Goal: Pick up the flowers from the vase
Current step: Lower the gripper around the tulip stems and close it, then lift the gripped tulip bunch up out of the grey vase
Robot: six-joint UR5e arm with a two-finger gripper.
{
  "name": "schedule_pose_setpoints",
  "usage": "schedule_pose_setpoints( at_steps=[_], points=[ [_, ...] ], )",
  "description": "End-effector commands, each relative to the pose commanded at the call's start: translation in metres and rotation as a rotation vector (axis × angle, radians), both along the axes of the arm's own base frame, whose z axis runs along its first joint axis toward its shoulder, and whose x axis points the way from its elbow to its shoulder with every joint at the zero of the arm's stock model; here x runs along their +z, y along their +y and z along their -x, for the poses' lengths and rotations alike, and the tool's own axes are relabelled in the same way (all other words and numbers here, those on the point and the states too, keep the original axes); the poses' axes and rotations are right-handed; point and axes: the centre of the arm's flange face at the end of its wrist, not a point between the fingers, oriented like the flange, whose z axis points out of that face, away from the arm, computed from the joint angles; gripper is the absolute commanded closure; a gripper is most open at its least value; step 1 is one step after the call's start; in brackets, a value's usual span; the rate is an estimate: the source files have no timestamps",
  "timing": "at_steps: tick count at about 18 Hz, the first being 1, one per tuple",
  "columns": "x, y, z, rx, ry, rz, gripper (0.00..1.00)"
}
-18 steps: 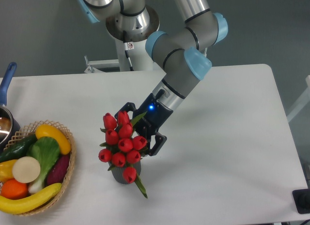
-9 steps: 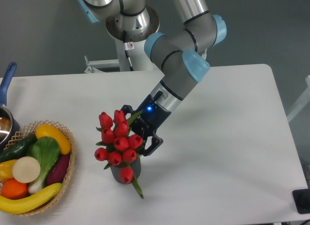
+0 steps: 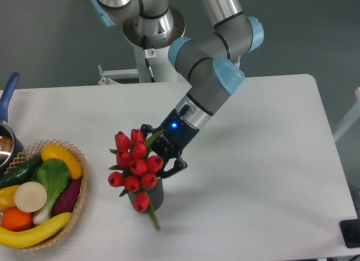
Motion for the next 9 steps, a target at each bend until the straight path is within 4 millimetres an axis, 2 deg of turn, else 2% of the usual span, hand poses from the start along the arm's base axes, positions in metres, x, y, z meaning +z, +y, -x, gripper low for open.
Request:
schedule_pose_setpoints(
  at_steps=[6,9],
  points=[
    [0.004,-0.003,0.004,0.018,-0.009,0.000,0.64],
    [0.014,-0.004,0.002,0.035,-0.060,-0.024,0.64]
  ],
)
